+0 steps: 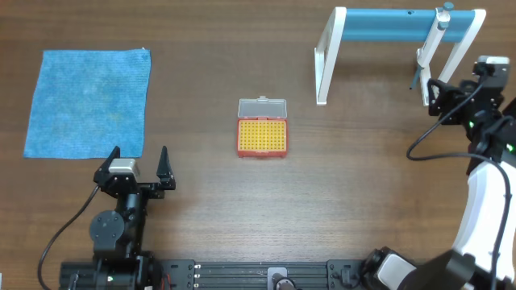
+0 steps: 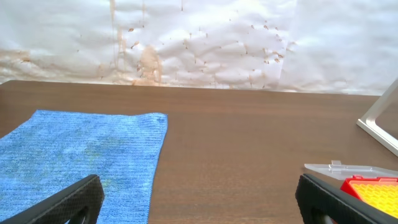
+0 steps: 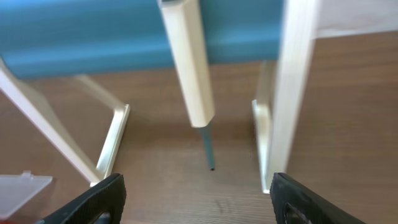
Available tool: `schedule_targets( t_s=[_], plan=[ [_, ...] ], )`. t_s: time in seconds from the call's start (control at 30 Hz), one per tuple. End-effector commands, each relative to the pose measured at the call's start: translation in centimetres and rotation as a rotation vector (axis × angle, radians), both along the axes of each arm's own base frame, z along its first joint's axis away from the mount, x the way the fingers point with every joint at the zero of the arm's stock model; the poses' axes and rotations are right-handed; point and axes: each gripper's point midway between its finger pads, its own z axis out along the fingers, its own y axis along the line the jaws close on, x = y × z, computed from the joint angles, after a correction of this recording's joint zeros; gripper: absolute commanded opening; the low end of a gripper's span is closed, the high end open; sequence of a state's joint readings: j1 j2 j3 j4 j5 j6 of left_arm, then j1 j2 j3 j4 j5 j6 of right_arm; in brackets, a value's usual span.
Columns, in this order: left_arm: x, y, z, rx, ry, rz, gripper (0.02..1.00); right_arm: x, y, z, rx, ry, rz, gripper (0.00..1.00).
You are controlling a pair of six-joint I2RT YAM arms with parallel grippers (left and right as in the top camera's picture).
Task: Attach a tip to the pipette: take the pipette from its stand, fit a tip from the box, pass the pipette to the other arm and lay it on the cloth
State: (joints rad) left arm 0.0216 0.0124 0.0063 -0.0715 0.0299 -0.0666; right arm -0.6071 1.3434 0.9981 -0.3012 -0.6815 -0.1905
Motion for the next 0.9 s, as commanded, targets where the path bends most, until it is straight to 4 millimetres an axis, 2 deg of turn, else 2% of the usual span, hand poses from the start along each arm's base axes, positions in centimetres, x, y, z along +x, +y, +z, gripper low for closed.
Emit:
schedule_targets(
  t_s=[0.03,0.1,0.33,0.43,0.67,0.9],
  plan=[
    [-0.1,-0.2,0.0,-0.009,0.0,-0.009,0.996,2.2,1.4,0.2,-0.061,-0.03,0.115,0.763],
    [-0.1,-0.2,0.0,-0.009,0.0,-0.009,0.996,3.1,1.4,-0.3,-0.086,-0.02,0.107,0.766],
    [-0.1,-0.2,0.0,-0.008,0.0,-0.009,0.998,6.6,1.2,0.0,-0.088,-0.108,0.108,0.763],
    [-0.1,-0.2,0.0,-0.008,0.0,-0.009,0.996,7.2,0.9,-0.3,-0.084,-0.119,0.102,0.757],
    [-0.1,-0.2,0.0,-0.009,0.0,-0.009,0.996,8.2,1.6,-0.4,-0.1,-0.146,0.124,0.748],
    [-0.1,-0.2,0.0,-0.009,0.0,-0.009,0.996,8.8,1.9,-1.5,-0.088,-0.133,0.134,0.656]
  ],
)
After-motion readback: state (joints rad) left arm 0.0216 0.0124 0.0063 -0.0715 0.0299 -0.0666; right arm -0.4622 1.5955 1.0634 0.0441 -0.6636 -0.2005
